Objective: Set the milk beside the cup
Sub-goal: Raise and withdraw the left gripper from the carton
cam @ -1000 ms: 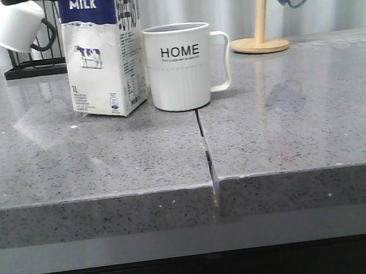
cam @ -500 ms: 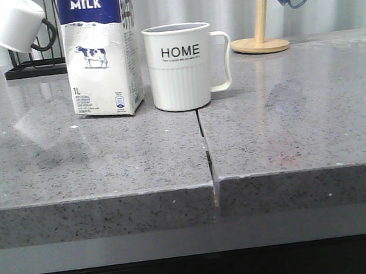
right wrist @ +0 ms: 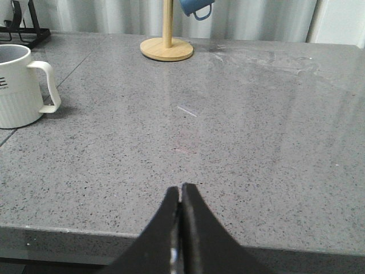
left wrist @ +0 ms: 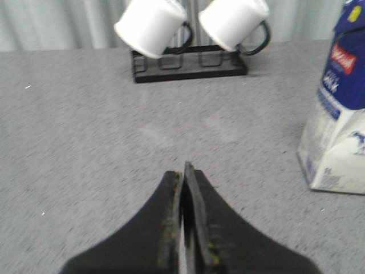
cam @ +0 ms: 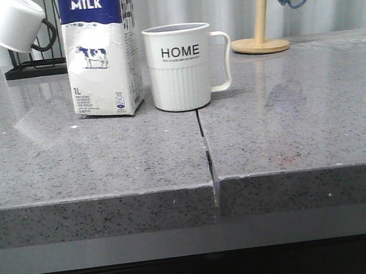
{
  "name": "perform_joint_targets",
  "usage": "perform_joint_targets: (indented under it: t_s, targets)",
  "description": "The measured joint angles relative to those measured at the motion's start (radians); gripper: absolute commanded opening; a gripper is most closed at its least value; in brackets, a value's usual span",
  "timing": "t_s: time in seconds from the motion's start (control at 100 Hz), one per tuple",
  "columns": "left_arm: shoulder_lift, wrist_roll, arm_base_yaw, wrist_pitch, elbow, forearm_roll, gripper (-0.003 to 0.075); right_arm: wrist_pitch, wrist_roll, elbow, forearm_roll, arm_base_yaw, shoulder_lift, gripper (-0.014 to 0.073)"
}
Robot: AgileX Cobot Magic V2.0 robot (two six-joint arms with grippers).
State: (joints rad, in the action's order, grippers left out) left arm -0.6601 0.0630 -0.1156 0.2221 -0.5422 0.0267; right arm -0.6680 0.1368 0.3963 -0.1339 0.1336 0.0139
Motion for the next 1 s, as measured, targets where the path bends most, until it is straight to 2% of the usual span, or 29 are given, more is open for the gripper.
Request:
perform_joint_targets:
  t_s: [0.15,0.87,1.0]
  targets:
    - [0.109,0.000,0.034,0.041,0.063,0.000,-0.0021,0.000,0.000,0.000,0.000,0.000,0.000,-0.0059]
    - [0.619,0.000,0.039,0.074,0.453,-0.018,-0.0021,0.000,0.000,0.000,0.000,0.000,0.000,-0.0059]
    - [0.665,0.000,0.039,0.077,0.518,-0.018,-0.0020,0.002,0.000,0.000,0.000,0.000,0.000,-0.0059]
